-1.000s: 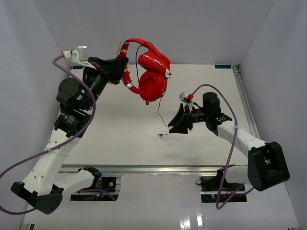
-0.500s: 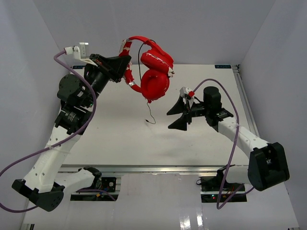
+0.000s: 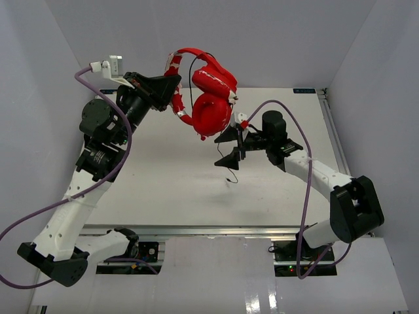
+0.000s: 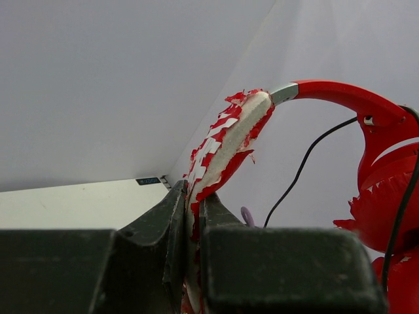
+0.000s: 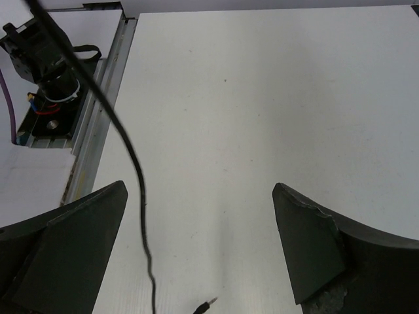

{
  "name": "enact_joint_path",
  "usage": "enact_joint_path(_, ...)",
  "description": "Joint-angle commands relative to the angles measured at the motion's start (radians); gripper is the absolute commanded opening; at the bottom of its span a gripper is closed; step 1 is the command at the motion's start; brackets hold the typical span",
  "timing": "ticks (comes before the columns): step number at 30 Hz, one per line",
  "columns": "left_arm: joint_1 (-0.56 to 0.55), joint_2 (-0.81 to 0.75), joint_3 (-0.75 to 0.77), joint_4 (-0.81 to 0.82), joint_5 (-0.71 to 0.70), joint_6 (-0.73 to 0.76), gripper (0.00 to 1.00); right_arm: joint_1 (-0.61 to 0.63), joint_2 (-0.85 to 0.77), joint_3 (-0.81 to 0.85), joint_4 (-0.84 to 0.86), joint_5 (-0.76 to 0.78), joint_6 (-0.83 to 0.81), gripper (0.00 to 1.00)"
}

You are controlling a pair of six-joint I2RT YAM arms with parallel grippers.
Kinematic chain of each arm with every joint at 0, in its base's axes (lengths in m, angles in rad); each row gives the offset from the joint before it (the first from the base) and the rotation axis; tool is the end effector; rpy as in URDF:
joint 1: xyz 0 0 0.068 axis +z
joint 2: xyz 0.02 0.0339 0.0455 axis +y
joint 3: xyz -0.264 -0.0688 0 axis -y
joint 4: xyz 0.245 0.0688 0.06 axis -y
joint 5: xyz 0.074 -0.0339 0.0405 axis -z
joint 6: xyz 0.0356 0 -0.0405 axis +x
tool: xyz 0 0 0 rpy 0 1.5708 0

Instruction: Wrap the headphones

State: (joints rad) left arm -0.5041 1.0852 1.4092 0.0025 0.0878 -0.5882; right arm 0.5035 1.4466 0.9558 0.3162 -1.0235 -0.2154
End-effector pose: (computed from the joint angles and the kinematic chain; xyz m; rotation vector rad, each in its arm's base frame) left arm 0.1855 -0.1059 0.5170 0.0250 1.3091 -0.9955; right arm 0.2680 0.1824 0.2968 -1.2804 1.2439 1.0920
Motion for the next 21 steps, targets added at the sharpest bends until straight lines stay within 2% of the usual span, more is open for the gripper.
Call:
enact_joint_path(1,0.001,-0.017,0.054,0.037,-0.069,-0.041,0.0,0.017,-0.004,-0.026,0.023,-0.034,-0.075,0.9)
enact_joint_path(9,0.0,-0.026,0.058,0.018,-0.147,-0.029,0.0,0.022,-0.107,-0.177,0.003,-0.066,-0.123,0.67)
enact_joint_path(14,0.001,-0.044,0.046,0.003,-0.196,-0.025,0.0,0.023,-0.136,-0.204,-0.017,-0.141,-0.115,0.37)
enact_joint_path(18,0.001,-0.05,0.042,0.002,-0.205,-0.025,0.0,0.028,-0.154,-0.193,-0.029,-0.18,-0.09,0.26)
enact_joint_path(21,0.001,-0.05,0.046,0.004,-0.21,-0.025,0.0,0.03,-0.171,-0.18,-0.071,-0.188,-0.095,0.11)
